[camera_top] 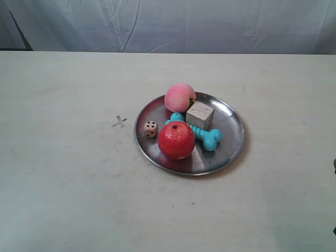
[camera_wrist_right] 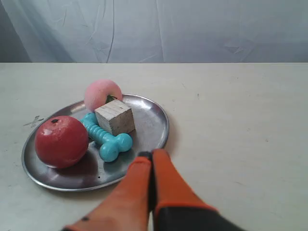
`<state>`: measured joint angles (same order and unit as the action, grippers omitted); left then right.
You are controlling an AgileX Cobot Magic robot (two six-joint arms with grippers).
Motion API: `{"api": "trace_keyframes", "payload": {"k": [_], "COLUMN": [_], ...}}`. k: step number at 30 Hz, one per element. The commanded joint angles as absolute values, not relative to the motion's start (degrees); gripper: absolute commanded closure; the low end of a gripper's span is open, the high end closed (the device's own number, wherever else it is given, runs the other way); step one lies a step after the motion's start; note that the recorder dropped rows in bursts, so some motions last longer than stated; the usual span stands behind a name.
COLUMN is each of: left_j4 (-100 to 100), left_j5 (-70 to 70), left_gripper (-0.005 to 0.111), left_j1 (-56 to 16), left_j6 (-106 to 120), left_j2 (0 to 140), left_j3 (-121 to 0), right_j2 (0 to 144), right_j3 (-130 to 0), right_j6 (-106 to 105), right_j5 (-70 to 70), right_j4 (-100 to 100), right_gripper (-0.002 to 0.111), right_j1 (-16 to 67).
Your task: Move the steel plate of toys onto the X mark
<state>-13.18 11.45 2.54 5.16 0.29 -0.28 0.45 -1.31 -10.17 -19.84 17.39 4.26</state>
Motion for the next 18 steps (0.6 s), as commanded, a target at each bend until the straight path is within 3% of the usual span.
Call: {"api": "trace_keyframes", "payload": {"k": [1,18], "left_j4": [-13.1,-12.05], "left_j5": [10.44,10.21], "left_gripper": [0.107,0.107], "left_j1": [2.12,2.12], "left_j6": [4.99,4.99], "left_j2": [0.0,0.0], "left_j3": [0.0,0.0], "right_j2": [0.0,0.0], "right_j3": [-1.02,-1.02], "right_j6": [-10.29,-10.5], "right_j5": [-19.09,-16.14], "right_j4": [17.31,7.95], "right_gripper": [0.108,0.108], "right_j1": [4.02,4.02]}}
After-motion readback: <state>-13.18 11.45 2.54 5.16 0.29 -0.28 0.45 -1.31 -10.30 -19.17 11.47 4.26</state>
